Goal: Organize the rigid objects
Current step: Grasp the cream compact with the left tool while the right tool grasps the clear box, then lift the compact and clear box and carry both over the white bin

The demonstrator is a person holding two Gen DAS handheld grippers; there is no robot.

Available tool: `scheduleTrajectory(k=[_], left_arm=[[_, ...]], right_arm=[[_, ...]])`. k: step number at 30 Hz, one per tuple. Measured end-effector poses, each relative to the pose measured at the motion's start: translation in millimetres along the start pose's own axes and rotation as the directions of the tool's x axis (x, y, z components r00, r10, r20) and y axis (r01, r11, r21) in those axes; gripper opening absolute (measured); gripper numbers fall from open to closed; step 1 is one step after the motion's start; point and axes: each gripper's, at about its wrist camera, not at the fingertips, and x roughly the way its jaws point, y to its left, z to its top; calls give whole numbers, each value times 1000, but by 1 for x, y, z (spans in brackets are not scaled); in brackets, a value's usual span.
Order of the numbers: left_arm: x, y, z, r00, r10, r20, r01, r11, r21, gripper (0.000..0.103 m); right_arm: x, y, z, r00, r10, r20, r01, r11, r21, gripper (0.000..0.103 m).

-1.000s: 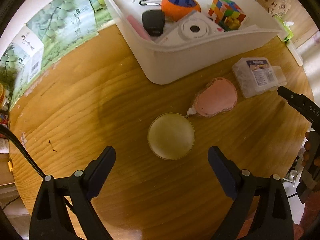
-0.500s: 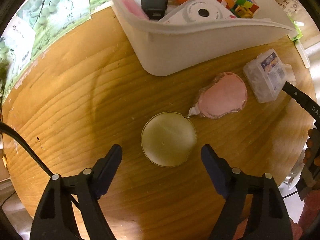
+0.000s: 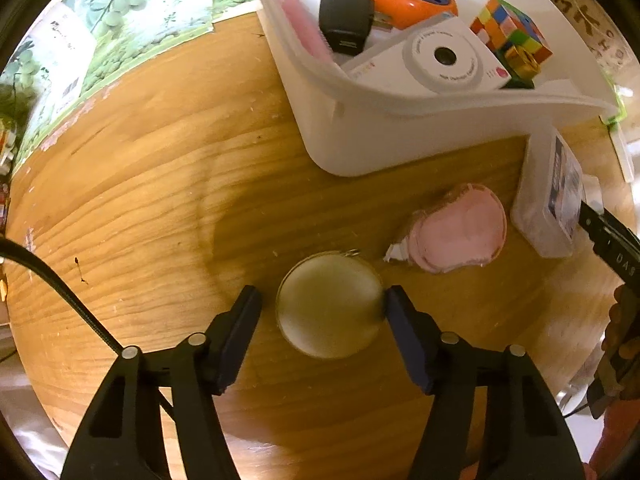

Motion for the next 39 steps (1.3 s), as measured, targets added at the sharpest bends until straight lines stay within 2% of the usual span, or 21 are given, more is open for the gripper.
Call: scheduleTrajectory(k=[2,5,14,20,28,35,39], left_arm=[[0,0,2,1000,17,7,-17,1000,-12,61],[-2,-3,4,999,29,13,-28,999,-30,59],[-4,-3,1,999,38,19,-36,995,-89,59],[-2,8,-1,999,39,24,-36,991,-125,59],[-2,12,-21,999,39,18,-37,992,-118,59],[-3,17,-45,999,34,14,-33,996,-88,59],[-3,25,-57,999,36,5,-35,994,-102,59]], right_arm=[[2,4,2,1000,-15,-8,15,999,-36,81],[6,9,5,999,-34,-22,32,996,-87,80],[7,21,12,999,-10,-44,2,983,-182,61],[10,25,16,997,-5,-76,-11,978,-209,61],[12,32,18,992,-18,-126,-7,980,-197,60],[6,37,-1,988,-32,-152,4,984,-177,60],[-1,41,-17,985,-15,-173,-10,990,-142,60]])
